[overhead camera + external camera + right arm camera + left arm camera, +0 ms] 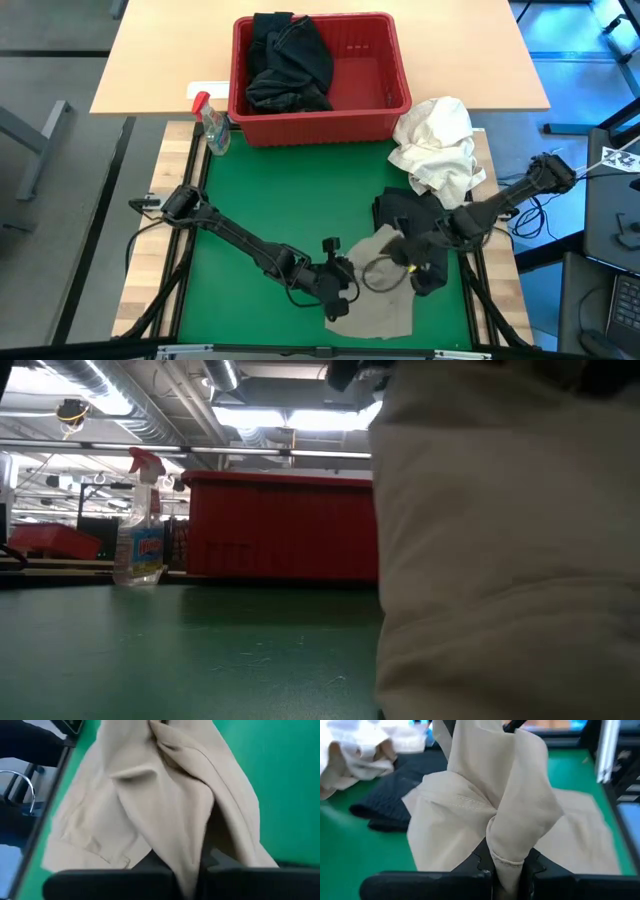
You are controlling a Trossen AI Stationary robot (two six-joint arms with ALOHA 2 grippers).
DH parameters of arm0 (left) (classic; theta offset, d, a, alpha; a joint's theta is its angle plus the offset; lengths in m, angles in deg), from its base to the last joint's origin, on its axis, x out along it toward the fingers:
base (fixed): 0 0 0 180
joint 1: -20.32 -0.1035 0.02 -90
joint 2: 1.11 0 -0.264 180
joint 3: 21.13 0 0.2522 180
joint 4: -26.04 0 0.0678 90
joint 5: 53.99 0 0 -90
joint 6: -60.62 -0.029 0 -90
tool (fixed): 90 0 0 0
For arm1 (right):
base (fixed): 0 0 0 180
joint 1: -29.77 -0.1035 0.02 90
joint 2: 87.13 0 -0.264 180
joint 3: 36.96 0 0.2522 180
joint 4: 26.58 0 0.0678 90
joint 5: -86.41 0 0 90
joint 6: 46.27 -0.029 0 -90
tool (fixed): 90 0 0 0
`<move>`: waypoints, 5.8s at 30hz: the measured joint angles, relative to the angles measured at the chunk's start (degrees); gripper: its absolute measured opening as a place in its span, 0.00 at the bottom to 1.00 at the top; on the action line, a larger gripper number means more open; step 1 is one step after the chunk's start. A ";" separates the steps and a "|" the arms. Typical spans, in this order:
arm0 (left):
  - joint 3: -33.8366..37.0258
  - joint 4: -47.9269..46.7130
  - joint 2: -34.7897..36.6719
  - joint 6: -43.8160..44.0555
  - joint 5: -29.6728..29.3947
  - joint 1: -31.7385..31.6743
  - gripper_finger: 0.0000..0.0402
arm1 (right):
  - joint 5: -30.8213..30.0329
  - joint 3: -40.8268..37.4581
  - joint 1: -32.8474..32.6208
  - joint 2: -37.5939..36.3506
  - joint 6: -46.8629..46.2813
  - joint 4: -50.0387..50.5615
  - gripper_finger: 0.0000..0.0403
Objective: Fold Laundry from Bin
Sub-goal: Stack the brown shorts on top of the black shorts, then remove the blue pants from the red laundry bin
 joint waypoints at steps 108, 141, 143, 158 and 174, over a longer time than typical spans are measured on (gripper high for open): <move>31.06 4.72 17.59 18.11 0.12 5.12 0.37 | -13.01 -16.94 17.92 -3.49 -4.62 -19.74 0.57; 30.75 5.40 22.48 13.94 -6.00 3.98 0.37 | -15.81 -33.43 -0.11 -8.76 -13.04 -47.30 0.57; 30.46 5.52 24.30 13.57 -6.26 4.49 0.37 | -20.59 -29.08 -0.05 -9.36 -9.24 -41.73 0.57; 30.36 -9.04 30.99 8.35 -2.63 1.30 0.37 | -30.15 -34.55 19.49 -9.63 -2.94 -33.04 0.57; 30.41 -16.09 41.74 -18.20 10.20 -23.31 0.37 | -32.42 -21.66 29.68 -9.67 3.54 -49.16 0.57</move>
